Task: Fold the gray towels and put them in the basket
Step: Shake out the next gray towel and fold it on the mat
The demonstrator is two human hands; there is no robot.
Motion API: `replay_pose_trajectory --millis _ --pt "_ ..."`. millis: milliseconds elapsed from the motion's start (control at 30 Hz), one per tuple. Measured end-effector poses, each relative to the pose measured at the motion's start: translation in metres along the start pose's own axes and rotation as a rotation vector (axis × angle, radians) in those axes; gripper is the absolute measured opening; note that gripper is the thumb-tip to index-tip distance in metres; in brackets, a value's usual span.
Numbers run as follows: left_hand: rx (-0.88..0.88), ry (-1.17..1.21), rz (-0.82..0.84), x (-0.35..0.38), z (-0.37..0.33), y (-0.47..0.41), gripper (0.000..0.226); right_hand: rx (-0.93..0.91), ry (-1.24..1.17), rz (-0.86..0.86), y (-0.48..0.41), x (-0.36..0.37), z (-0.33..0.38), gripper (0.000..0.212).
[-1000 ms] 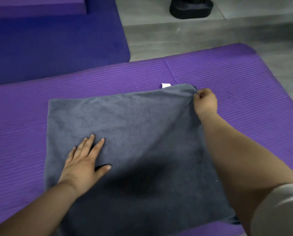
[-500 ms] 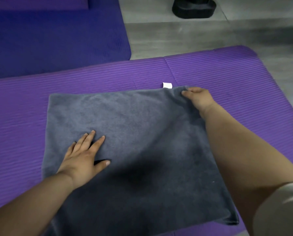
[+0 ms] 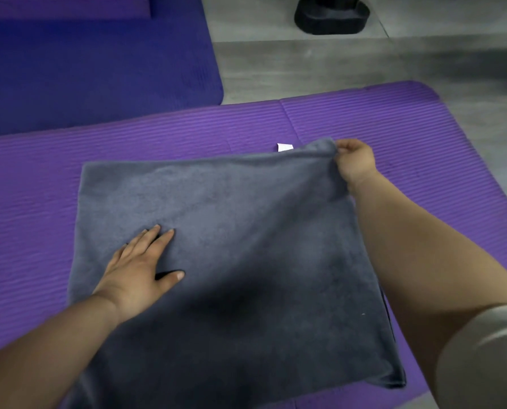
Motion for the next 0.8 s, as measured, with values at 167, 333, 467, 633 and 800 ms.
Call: replay_pose_trajectory --millis 167,333,467,633,800 --pt "0.017 0.002 0.001 0.0 0.005 0.0 0.079 0.044 0.18 -0.068 0.0 0.007 -0.01 0.036" --pt "-0.068 0.091 -0.097 -0.006 0.023 0.002 0.075 0.012 0.437 -0.008 0.014 0.003 -0.022 0.033" --pt "-0.127 0.123 -0.133 -0.011 0.051 0.006 0.074 0.017 0.436 -0.153 0.015 -0.007 -0.025 0.027" --pt "-0.121 0.106 -0.123 -0.013 0.065 0.01 0.075 0.143 0.44 -0.188 0.022 -0.007 -0.029 0.045" --pt "-0.284 0.326 -0.194 -0.008 0.077 0.016 0.068 0.094 0.419 -0.323 0.076 -0.002 -0.037 0.053"
Point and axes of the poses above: each hand's wrist, its own y-axis away from the middle knuckle, its own x-axis out of the palm, z = x × y, the point moved 1 cm from there along -y, towards the middle knuckle, and after that the axes turned 1 degree about z, right-handed, at the moved point
